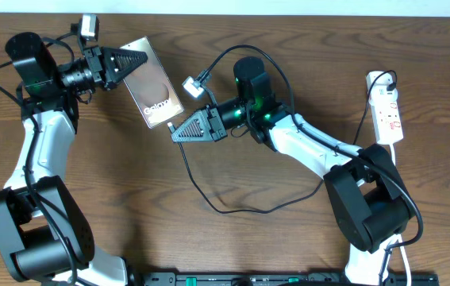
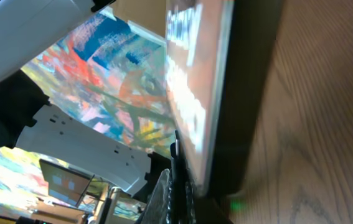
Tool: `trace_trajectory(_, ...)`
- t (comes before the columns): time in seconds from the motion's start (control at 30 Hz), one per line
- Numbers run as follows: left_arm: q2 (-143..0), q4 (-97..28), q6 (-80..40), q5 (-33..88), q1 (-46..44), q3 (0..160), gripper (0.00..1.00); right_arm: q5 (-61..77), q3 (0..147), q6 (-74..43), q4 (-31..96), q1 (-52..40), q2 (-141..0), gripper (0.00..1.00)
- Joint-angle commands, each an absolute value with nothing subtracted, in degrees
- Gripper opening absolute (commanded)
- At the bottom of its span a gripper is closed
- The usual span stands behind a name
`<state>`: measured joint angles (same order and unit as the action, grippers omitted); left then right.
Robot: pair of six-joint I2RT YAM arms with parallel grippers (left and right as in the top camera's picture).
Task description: Plug charger to phone and switch on socket
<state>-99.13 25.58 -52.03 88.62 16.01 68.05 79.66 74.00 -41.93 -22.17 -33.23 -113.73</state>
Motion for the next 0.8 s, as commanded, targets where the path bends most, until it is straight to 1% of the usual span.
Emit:
trace_trajectory(0.0,-99.0,26.04,-51.44,90.02,15.88,68.58,0.08,78.94,74.54,-42.15,-22.39,-33.74,-113.16,0.01)
trace_trajectory(0.77,-99.0,26.06,-51.24,90.02,15.03,68.58,0.07,77.93,74.54,-42.17,-22.5,-33.69,-113.16,0.01)
